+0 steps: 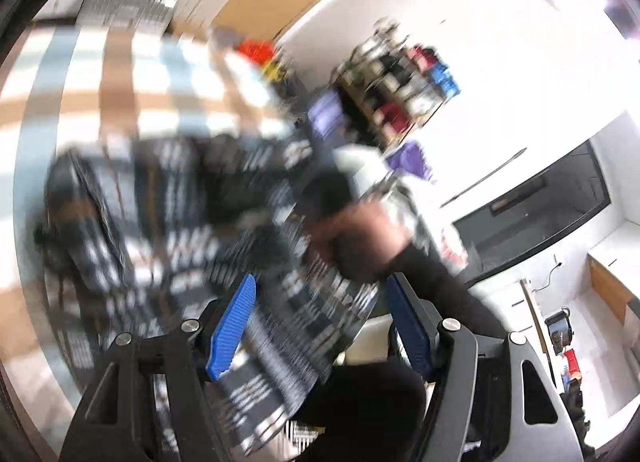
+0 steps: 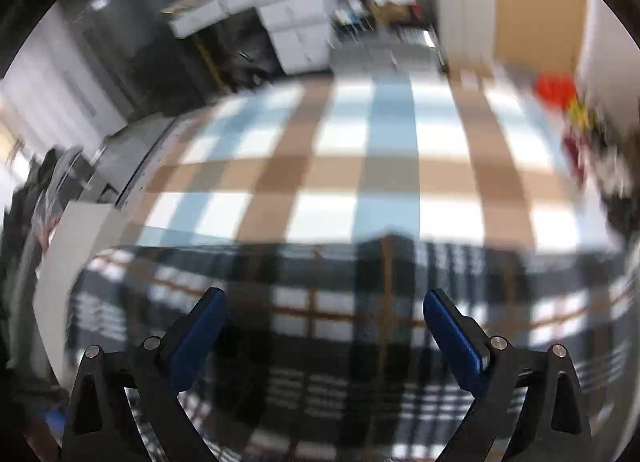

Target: Fold large clothes

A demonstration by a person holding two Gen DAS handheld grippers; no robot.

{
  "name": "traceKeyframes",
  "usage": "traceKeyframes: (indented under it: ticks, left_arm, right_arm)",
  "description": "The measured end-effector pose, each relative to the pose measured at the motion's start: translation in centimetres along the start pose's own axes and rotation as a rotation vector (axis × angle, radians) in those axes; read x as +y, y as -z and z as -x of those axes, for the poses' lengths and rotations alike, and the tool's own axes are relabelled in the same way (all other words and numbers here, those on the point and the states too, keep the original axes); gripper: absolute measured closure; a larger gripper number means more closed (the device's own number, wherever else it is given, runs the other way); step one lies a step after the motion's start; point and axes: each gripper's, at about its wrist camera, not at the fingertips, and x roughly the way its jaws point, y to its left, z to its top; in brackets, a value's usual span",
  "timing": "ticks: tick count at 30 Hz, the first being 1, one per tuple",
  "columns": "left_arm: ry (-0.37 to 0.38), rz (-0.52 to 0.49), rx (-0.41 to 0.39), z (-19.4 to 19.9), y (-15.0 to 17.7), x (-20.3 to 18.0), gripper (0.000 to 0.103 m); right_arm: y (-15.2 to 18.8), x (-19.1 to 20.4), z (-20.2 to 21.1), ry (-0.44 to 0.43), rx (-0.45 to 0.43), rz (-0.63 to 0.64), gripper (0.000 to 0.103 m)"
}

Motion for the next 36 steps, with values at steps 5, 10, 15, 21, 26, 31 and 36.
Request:
traceKeyframes:
  ticks: [5, 10, 15, 21, 26, 31, 36]
  left_arm:
    - [-0.321, 0.032, -0.141, -1.6, -4.3, 0.8, 0.029]
    - [-0.324, 0.329, -0.061, -5.9, -2.6, 9.8, 0.029]
    - [-0.365, 0.381, -0.009, -7.3, -1.7, 11.7, 0.030]
    - [-0.401, 0.329, 0.013, -8.5, -2.9, 12.0, 0.029]
    - [-0.441, 0.258, 0.045, -9.0, -3.6, 13.5, 0.040]
    - [-0.406, 0.257, 0.053, -9.2, -3.9, 13.9, 0.040]
    - [-0.432, 0.208, 0.080, -9.5, -3.7, 13.5, 0.040]
  right_arm:
    - [2.8, 0.6, 0.2, 0.028, 0.000, 0.082, 0.000]
    - [5.0, -2.6, 1.7, -0.094, 0.126, 0.005, 0.002]
    - [3.1, -7.5, 7.1, -0.146, -0.025, -0.108, 0.002]
    - [-1.9, -8.8, 7.0, 0.102, -0.058, -0.068, 0.002]
    - [-1.1, -8.8, 0.6, 0.372, 0.106, 0.138, 0.002]
    - [1.0, -12.1, 1.3, 0.246, 0.071, 0.065, 0.000]
    - [2.3, -11.4, 2.2, 0.278, 0.143, 0.117, 0.000]
